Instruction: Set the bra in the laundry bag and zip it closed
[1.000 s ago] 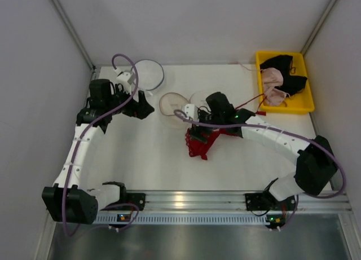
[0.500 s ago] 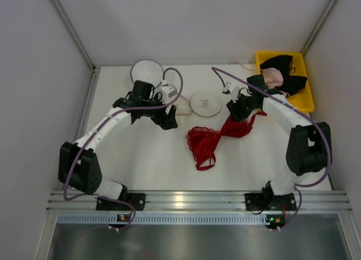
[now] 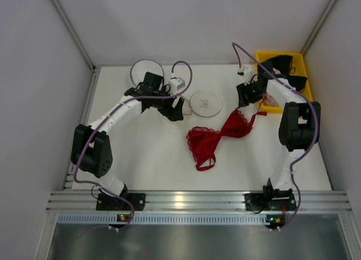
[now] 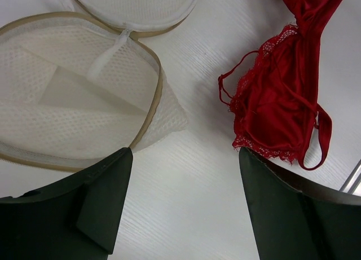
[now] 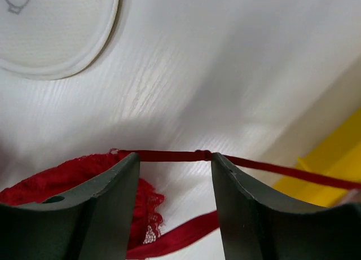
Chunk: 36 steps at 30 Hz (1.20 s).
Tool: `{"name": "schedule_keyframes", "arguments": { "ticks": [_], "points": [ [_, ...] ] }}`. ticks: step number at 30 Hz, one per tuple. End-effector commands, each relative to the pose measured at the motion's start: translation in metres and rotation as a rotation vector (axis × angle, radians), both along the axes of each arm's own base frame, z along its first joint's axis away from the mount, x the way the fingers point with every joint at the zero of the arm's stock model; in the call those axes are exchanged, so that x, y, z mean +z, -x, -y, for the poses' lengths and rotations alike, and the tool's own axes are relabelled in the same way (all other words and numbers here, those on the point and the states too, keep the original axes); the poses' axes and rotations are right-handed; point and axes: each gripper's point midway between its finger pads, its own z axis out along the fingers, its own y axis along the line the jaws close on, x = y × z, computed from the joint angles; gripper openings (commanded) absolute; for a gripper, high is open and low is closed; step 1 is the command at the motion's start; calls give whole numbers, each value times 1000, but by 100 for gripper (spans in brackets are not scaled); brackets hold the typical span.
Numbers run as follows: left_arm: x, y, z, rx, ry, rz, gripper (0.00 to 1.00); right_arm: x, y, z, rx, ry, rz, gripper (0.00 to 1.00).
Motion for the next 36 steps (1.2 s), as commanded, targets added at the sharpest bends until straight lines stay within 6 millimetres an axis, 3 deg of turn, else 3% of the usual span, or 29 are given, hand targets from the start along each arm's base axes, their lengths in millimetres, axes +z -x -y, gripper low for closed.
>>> {"name": "schedule_keyframes", "arguments": {
  "ticks": [1,6,9,16,19,23,25,29,32,36],
  "points": [
    [16,-15,3,2,14,68,82,-30,31,-10,12,-35,-199,53],
    [22,-15,-4,20,4,90,83,-50,80,-19,70,-36,-304,50],
    [23,-12,-10,29,8,92,83,-48,106,-33,118,-59,-347,49],
    [27,-6,-14,21,21,97,83,-20,143,-76,225,-153,-377,47],
    [30,-5,-14,17,24,106,83,-9,147,-88,246,-168,-364,49],
    [31,-7,-14,9,21,118,84,10,131,-85,229,-157,-306,53],
    [32,-8,-13,8,20,119,84,29,114,-80,208,-154,-239,55],
    [32,-14,-11,11,24,115,84,68,69,-36,94,-104,-95,57],
    [31,-19,-8,4,28,113,84,92,45,1,73,-39,-4,57],
    [29,-23,-5,-3,29,110,84,100,27,51,84,123,53,58]
  ]
}}
